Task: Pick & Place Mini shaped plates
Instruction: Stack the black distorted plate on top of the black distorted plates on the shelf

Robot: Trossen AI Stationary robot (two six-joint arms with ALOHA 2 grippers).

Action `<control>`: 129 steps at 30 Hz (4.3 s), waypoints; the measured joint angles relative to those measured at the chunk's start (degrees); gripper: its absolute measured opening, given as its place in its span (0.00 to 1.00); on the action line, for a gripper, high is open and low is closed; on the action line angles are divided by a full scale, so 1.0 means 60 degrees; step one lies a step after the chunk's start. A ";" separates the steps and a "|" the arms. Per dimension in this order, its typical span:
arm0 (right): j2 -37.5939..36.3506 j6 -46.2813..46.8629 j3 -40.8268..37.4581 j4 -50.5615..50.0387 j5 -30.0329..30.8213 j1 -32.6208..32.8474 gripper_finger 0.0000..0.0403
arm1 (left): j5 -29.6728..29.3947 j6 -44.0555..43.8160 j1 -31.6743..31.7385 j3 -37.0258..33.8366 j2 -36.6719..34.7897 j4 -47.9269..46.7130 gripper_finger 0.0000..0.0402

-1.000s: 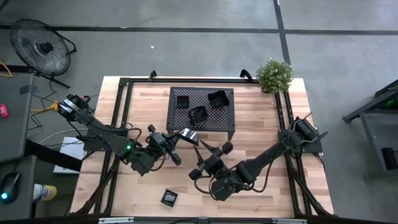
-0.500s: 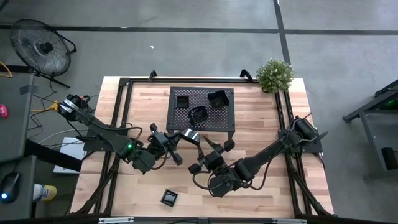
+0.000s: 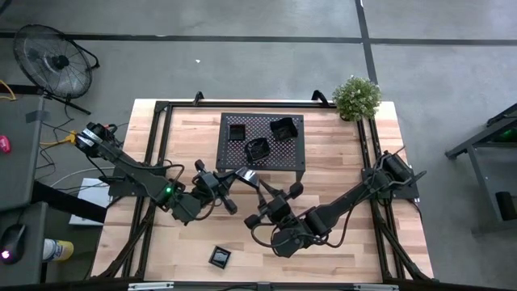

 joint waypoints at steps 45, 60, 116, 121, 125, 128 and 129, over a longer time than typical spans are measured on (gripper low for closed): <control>-0.0107 -0.0243 0.0004 0.0006 0.0509 0.0091 0.00 | 0.1834 0.3305 -0.0326 -0.0018 -0.0004 -0.0028 0.28; -0.0142 -0.0228 0.0004 0.0014 0.0299 0.0051 0.00 | 0.1148 0.3985 -0.0453 0.0000 -0.0017 0.0038 0.28; -0.2135 0.1462 0.0000 -0.3982 -0.0475 -0.0880 0.00 | -0.2451 0.2231 -0.2910 0.0069 -0.2163 -0.3151 0.64; -0.3134 0.3243 0.0004 -0.6352 -0.1715 -0.1552 0.00 | -0.1718 -0.1390 -0.2881 0.0069 -0.2867 -0.6251 0.64; -0.3789 0.4023 0.0004 -0.7675 -0.3027 -0.2317 0.00 | -0.1180 -0.3885 -0.2885 0.0062 -0.3208 -0.7959 0.64; -0.4229 0.4165 0.0004 -0.8311 -0.4321 -0.2984 0.00 | -0.0428 -0.4990 -0.2885 0.0062 -0.3456 -0.8724 0.64; -0.4355 0.4122 0.0004 -0.8524 -0.4825 -0.3225 0.00 | -0.0130 -0.5215 -0.2885 0.0062 -0.3502 -0.8899 0.64</control>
